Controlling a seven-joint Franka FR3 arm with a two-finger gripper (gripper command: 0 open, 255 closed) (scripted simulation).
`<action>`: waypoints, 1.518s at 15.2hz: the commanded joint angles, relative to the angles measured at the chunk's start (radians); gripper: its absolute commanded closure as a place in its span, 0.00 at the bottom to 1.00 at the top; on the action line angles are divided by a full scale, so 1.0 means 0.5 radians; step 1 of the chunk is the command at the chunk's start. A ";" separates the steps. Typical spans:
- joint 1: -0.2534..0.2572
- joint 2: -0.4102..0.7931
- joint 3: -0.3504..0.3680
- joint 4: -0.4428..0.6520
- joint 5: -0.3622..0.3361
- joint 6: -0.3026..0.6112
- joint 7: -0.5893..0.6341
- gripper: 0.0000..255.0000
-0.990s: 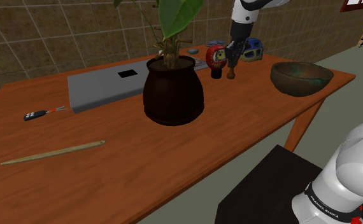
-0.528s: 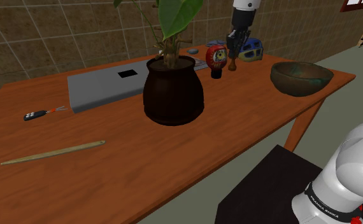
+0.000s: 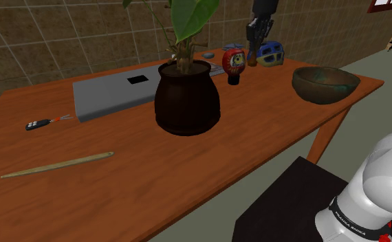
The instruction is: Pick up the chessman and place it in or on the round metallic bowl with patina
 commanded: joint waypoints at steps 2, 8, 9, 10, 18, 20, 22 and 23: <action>0.001 0.039 0.000 0.126 0.004 -0.088 -0.004 1.00; 0.002 0.121 -0.003 0.385 0.013 -0.264 -0.015 1.00; 0.002 0.137 -0.004 0.431 0.015 -0.295 -0.017 1.00; 0.002 0.154 -0.005 0.479 0.017 -0.326 -0.019 1.00; -0.032 -0.158 -0.042 0.269 -0.025 -0.423 -0.096 1.00; -0.047 -0.288 -0.058 0.168 -0.046 -0.450 -0.127 1.00; -0.063 -0.413 -0.075 0.080 -0.069 -0.484 -0.161 1.00; -0.072 -0.474 -0.085 0.041 -0.081 -0.503 -0.179 1.00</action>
